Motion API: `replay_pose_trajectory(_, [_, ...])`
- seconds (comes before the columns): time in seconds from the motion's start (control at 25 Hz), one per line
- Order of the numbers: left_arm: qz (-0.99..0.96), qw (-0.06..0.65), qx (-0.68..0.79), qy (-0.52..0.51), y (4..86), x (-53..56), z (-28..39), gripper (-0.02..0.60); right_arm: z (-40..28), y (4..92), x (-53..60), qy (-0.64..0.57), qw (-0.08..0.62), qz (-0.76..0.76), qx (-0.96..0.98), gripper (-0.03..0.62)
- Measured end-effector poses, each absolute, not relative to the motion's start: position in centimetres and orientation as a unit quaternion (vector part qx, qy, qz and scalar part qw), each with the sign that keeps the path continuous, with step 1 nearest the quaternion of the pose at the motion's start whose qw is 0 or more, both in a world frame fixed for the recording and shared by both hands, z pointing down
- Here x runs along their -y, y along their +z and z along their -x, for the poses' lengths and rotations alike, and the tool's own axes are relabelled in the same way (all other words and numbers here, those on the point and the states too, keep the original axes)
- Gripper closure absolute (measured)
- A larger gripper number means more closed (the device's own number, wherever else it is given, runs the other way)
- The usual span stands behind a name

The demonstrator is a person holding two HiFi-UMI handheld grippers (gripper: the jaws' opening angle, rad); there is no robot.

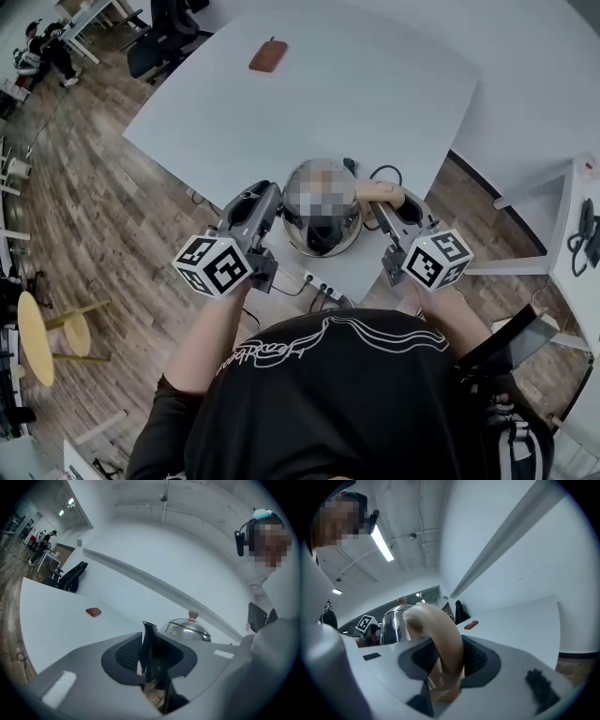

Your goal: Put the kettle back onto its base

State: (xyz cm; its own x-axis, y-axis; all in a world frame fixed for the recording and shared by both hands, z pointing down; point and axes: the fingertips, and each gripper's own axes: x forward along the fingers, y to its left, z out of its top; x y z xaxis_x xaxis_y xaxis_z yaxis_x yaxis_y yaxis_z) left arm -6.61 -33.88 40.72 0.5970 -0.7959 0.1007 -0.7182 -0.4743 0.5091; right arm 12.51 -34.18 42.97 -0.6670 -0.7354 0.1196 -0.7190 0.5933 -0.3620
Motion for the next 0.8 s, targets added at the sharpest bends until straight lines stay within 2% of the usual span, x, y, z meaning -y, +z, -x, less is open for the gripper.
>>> replay_pose_trajectory(0.4, [-0.875, 0.196, 0.439, -0.064, 42.4, 41.5, 7.5, 0.512, -10.9, 45.9, 41.3, -0.158, -0.035, 0.392, -0.906, 0.473])
replay_pose_trajectory(0.8, [-0.887, 0.156, 0.432, -0.058, 44.8, 41.8, 7.2, 0.517, -11.0, 48.3, 42.1, -0.125, -0.08, 0.411, -0.899, 0.488])
